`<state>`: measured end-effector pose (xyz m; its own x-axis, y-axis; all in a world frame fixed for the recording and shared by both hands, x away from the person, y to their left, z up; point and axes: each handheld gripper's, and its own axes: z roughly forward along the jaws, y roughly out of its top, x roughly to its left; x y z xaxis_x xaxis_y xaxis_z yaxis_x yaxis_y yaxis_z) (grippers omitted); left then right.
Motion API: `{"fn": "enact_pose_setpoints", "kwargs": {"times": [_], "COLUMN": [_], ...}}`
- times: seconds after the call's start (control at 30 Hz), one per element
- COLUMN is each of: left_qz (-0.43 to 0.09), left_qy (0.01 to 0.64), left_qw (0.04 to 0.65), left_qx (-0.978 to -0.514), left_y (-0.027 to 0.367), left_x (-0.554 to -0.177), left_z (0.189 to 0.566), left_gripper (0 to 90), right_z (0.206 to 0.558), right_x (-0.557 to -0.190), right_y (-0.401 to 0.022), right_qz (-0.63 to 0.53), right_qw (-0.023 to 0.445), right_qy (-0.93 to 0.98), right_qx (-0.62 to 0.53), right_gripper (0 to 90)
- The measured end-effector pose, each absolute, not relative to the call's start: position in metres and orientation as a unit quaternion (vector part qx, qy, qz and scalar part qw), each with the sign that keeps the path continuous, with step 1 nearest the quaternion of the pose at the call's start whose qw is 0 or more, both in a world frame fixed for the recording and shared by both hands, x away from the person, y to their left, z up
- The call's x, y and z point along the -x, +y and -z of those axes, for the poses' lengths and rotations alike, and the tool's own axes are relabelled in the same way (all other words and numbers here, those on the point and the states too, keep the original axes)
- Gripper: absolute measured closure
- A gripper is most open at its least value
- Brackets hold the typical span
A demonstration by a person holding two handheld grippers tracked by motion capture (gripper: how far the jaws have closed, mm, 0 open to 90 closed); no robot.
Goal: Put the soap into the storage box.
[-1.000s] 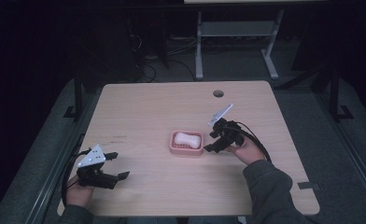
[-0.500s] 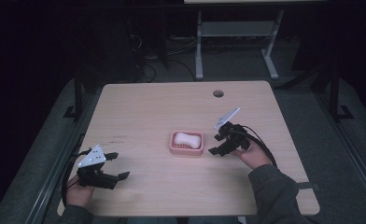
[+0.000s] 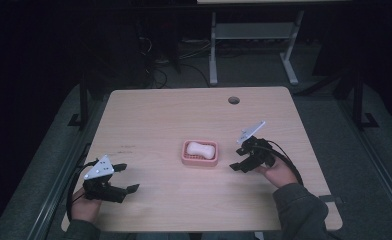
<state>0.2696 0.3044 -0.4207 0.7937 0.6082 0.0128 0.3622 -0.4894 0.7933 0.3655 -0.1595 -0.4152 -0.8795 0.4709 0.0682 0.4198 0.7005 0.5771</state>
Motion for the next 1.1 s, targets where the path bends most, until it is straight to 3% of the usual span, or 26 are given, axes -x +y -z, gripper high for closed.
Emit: {"fn": "enact_pose_setpoints", "kwargs": {"times": [1.1], "left_qz": [-0.146], "left_qy": [0.281], "left_qw": [0.412], "left_qx": [-0.854], "left_y": [0.3], "left_x": [-0.269], "left_z": [0.423], "left_gripper": [14.8], "right_z": [0.432], "right_x": [-0.313], "right_y": [-0.2], "right_qz": [-0.32], "right_qw": [0.05], "right_qy": [0.908], "right_qx": [-0.266], "right_gripper": [34.2]}}
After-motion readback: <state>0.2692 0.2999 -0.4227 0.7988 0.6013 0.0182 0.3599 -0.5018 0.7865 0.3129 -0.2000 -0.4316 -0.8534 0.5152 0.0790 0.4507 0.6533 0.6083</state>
